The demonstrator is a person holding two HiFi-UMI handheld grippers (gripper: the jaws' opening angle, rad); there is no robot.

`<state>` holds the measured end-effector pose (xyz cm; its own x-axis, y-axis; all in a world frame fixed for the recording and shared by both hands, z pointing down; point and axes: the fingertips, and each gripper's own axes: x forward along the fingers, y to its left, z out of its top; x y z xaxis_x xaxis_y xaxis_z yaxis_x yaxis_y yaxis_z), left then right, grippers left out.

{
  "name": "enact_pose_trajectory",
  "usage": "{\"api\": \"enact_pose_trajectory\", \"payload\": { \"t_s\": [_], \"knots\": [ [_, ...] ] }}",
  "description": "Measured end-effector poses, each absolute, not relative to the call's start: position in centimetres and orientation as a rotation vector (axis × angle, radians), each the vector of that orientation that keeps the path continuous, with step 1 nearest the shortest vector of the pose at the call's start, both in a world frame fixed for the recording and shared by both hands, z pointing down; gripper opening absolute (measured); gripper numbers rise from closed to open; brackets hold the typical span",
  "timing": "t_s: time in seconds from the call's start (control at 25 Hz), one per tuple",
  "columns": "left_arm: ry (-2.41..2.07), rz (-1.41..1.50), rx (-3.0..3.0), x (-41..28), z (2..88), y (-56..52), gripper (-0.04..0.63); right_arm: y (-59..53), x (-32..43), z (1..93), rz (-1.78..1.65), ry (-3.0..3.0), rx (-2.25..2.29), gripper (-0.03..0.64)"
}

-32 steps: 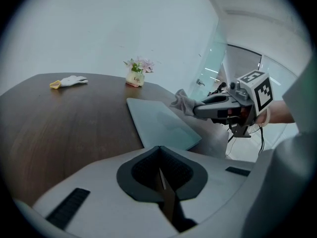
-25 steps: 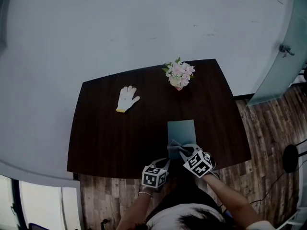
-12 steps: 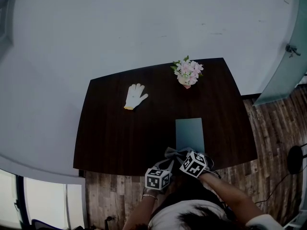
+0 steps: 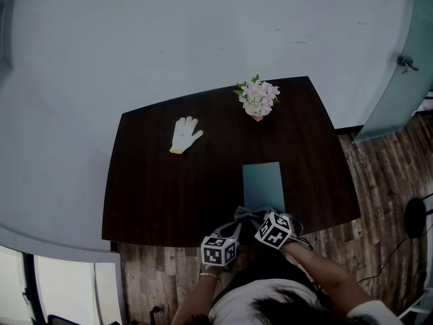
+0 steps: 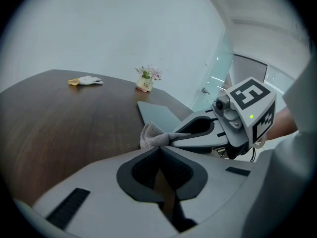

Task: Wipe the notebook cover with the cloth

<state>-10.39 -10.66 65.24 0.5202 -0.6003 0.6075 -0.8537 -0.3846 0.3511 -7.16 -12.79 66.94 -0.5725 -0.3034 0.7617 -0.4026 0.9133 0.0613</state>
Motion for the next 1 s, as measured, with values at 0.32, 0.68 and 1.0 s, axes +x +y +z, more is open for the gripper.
{"api": "enact_pose_trajectory", "payload": {
  "t_s": [0.32,0.68,1.0],
  "knots": [
    [-1.157,0.521,2.14,-9.7,65.0,-10.4,0.018,-12.4,-4.5,67.0,0.181,-2.194,0.571,0.041],
    [-1.129,0.551,2.164,-9.0,65.1,-10.0,0.018,-12.7,-0.6,67.2,0.24,-2.164,0.688,0.041],
    [-1.134,0.541,2.186,-8.6,64.4,-10.0,0.018,-12.7,3.0,67.3,0.291,-2.136,0.799,0.042]
  ]
}}
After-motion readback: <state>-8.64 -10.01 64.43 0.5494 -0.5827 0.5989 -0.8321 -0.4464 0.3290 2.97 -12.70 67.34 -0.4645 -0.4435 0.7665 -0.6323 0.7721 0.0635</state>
